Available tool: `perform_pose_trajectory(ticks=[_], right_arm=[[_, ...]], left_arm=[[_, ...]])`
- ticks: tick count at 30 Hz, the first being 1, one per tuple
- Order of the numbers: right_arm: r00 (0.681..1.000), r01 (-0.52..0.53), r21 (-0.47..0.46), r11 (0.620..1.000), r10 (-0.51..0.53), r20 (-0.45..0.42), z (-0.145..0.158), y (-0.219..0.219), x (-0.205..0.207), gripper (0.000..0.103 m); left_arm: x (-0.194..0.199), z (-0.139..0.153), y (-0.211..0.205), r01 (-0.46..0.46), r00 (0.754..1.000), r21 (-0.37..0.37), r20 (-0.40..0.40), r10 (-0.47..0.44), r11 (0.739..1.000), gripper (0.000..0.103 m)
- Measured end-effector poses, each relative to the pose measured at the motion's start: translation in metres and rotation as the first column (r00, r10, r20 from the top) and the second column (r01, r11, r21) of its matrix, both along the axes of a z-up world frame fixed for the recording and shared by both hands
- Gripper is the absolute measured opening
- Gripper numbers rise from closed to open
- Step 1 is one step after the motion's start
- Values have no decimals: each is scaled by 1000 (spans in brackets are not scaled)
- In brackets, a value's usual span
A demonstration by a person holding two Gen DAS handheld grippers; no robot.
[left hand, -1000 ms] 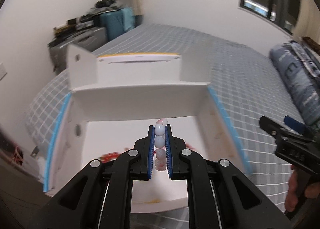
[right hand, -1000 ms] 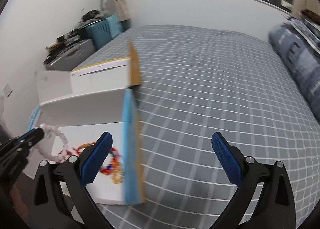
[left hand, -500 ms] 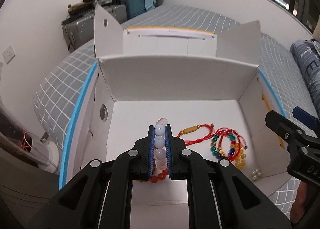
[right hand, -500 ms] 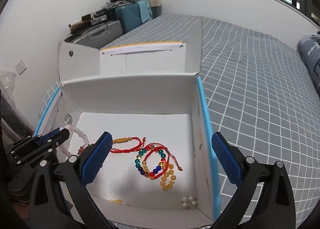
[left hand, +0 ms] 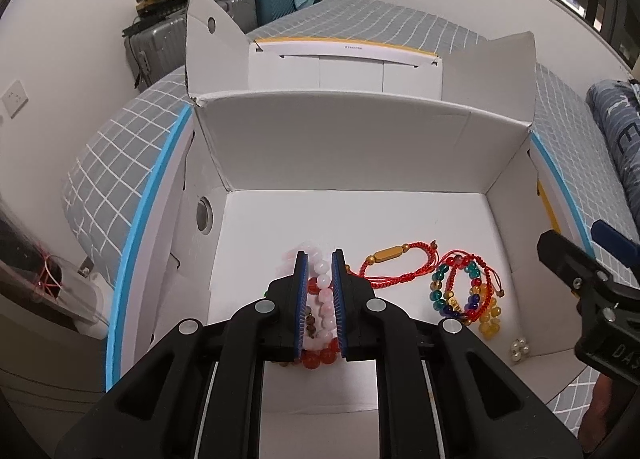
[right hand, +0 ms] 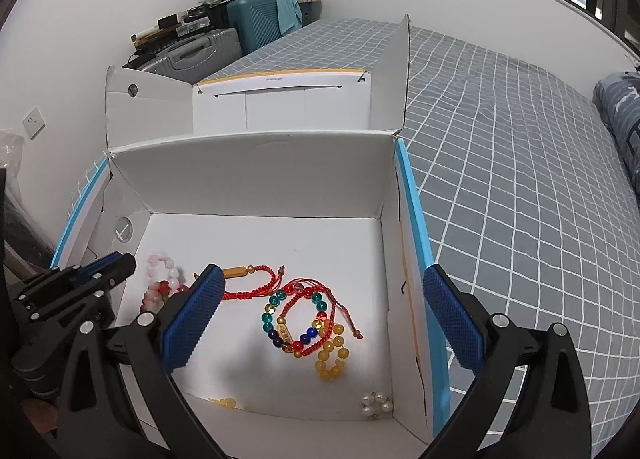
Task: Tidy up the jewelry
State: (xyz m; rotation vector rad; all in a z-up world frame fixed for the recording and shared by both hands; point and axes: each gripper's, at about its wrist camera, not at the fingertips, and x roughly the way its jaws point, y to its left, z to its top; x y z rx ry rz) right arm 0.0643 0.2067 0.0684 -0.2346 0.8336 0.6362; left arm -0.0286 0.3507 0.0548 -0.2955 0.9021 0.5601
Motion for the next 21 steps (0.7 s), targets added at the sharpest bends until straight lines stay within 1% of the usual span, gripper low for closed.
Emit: perform_pose_trajectory(ticks=[1, 2, 3, 4, 5, 7, 9, 11, 14, 17, 21], right_arm=[[1000, 1, 0, 1000, -1, 1, 1, -1, 0, 95], [1000, 1, 3, 1000, -1, 5, 2, -2, -2, 95], [1000, 1, 6, 1000, -1, 9, 4, -4, -3, 95], [1000, 1, 9, 1000, -1, 14, 6, -7, -5, 95], [1000, 2, 13, 1000, -2, 21, 8, -10, -8, 95], [999, 4, 21, 1000, -5, 35, 11, -16, -13, 95], [999, 13, 28, 1000, -14, 51, 13, -23, -20, 95], [998, 18, 37, 999, -20, 63, 16, -32, -28, 95], [997, 11, 55, 998, -16, 81, 20, -43, -43, 95], [995, 8, 75, 997, -15, 103, 24, -55, -60, 95], [991, 13, 92, 996, -25, 133, 26, -69, -80, 95]], left_arm=[[-1, 2, -1, -2, 1000, -1, 4, 2, 1000, 21], [-4, 5, -2, -8, 1000, -1, 15, 8, 1000, 32], [-6, 8, -4, -10, 1000, 4, 24, 10, 1000, 37], [-10, 13, -8, -11, 999, 18, 41, 11, 1000, 48], [-14, 17, -11, -14, 998, 31, 53, 13, 999, 60], [-20, 25, -18, -25, 997, 56, 75, 21, 998, 70], [-28, 31, -26, -24, 996, 78, 92, 16, 997, 74], [-40, 39, -35, -17, 992, 87, 126, 6, 996, 85], [-55, 45, -47, -14, 987, 114, 159, -4, 993, 92], [-68, 46, -57, 3, 984, 124, 176, -25, 992, 96], [-86, 43, -64, 5, 981, 119, 191, -28, 993, 97]])
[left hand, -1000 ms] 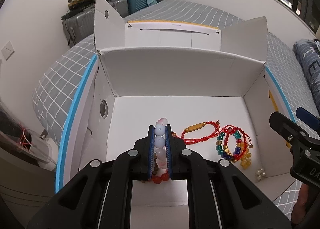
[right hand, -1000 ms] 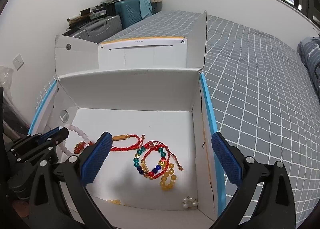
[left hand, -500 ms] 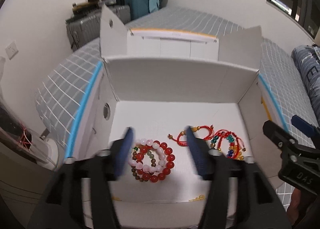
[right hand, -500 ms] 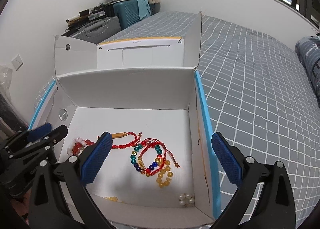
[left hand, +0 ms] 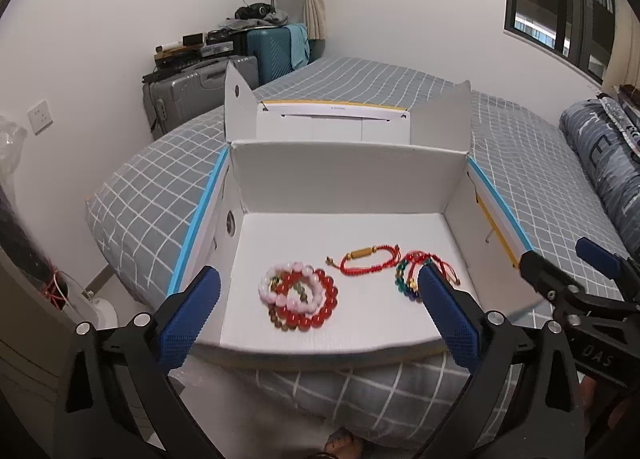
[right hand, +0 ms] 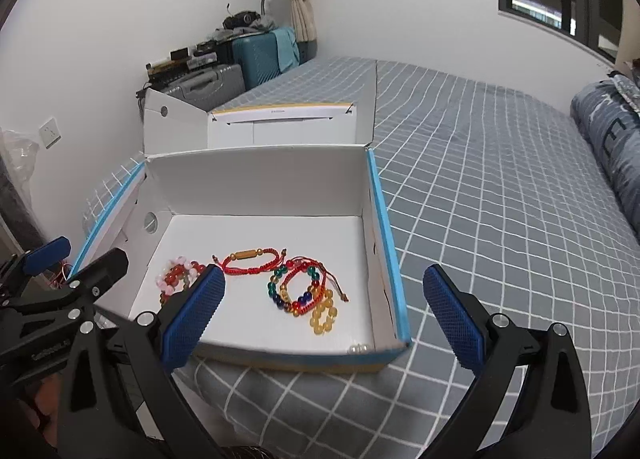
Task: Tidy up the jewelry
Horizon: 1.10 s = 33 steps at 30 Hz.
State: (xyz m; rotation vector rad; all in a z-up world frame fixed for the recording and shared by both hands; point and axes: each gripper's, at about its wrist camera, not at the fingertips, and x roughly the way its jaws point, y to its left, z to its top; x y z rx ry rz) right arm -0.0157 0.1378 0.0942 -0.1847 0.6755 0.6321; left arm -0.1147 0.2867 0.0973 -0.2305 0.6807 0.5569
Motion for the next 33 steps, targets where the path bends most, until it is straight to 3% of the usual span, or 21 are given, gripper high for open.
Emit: perform_pose_trajectory(ticks=[13, 33], right_arm=[[1000, -6, -7, 1000, 7, 20, -21, -22, -41, 95], [1000, -2, -20, 1000, 2, 12, -28, -22, -43, 95]], left_arm=[[-46, -24, -19, 24, 1000, -8, 4, -24, 1000, 97], [-51, -25, -22, 13, 1000, -8, 18, -13, 1000, 97]])
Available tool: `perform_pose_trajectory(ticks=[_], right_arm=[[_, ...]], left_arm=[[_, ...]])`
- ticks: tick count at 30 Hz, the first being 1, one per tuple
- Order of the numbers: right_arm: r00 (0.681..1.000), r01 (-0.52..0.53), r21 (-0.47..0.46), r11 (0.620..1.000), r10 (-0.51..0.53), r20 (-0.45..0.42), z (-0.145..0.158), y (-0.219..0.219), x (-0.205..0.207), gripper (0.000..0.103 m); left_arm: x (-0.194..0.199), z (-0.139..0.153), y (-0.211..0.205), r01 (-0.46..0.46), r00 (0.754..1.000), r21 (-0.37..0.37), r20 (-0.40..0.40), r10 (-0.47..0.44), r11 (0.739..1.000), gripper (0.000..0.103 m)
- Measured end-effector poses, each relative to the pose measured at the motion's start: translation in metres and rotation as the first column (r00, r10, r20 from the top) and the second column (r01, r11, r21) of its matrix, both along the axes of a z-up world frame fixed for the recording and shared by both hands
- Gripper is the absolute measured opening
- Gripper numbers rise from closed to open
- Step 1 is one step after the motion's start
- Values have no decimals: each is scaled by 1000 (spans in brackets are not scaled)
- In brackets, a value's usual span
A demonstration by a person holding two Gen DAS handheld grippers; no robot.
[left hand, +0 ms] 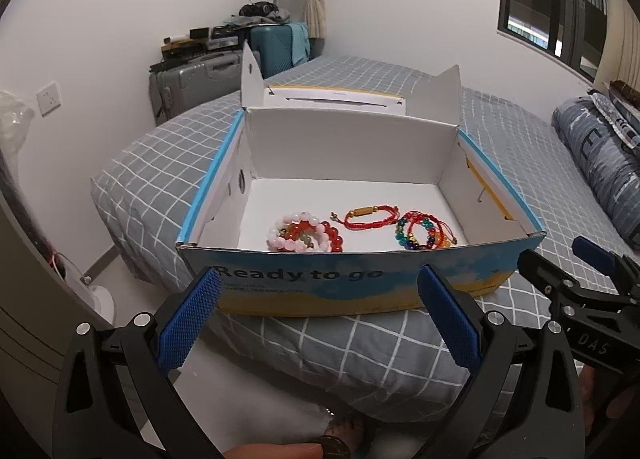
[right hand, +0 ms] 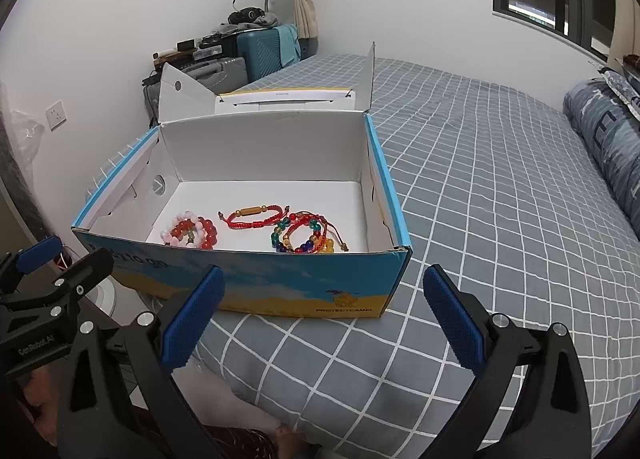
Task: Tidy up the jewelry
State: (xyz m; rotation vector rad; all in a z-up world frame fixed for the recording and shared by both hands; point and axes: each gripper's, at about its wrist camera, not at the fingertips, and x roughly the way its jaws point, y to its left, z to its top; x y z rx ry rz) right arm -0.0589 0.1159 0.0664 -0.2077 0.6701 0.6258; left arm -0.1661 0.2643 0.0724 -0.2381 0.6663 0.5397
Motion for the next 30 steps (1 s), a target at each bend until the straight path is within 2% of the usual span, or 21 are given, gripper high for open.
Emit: perform_pose_trajectory(ticks=[3, 30], right_arm=[[1000, 1, 0, 1000, -1, -1, 0, 0, 0, 95], [1000, 6, -1, 1000, -6, -1, -1, 1, 0, 95]], left_arm=[[3, -2, -3, 0, 1000, 23, -19, 0, 1000, 97], [3, -5, -5, -13, 1000, 9, -9, 13, 1000, 97]])
